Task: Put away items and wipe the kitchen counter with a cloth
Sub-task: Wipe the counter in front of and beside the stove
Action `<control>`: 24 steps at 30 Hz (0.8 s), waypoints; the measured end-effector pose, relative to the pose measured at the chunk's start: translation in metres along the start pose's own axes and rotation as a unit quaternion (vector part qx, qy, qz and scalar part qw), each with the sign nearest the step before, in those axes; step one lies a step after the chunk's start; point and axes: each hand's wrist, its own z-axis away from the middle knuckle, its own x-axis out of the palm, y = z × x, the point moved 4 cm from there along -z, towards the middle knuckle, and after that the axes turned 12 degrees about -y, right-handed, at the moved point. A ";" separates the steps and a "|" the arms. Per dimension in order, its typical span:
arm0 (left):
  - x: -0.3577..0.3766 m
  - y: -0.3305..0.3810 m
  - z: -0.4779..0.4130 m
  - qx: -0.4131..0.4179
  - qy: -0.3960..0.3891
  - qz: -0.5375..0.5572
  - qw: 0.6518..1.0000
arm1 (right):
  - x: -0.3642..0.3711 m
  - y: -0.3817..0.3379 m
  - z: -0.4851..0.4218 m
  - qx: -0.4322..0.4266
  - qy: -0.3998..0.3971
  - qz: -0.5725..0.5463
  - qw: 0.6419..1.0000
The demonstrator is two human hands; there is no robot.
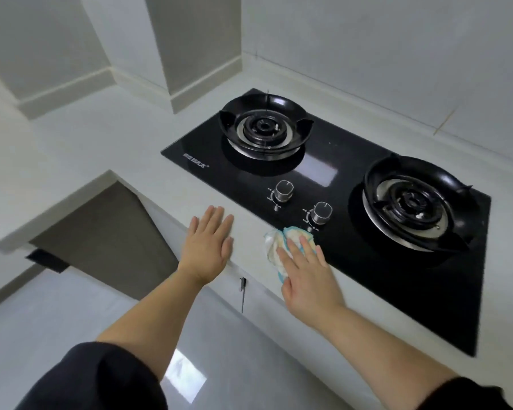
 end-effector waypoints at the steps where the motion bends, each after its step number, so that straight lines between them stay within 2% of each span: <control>1: -0.006 -0.015 -0.003 -0.009 0.000 0.008 1.000 | -0.005 -0.011 -0.015 -0.003 0.003 0.002 1.000; 16: -0.089 -0.219 -0.031 -0.160 0.013 -0.017 0.987 | -0.058 -0.164 -0.229 -0.089 0.034 0.020 0.995; 22: -0.119 -0.314 -0.034 -0.255 0.013 0.058 0.965 | -0.094 -0.242 -0.339 -0.154 0.010 0.004 0.988; 24: -0.128 -0.338 -0.028 -0.268 0.016 0.078 0.960 | -0.110 -0.280 -0.379 -0.201 0.002 -0.017 0.979</control>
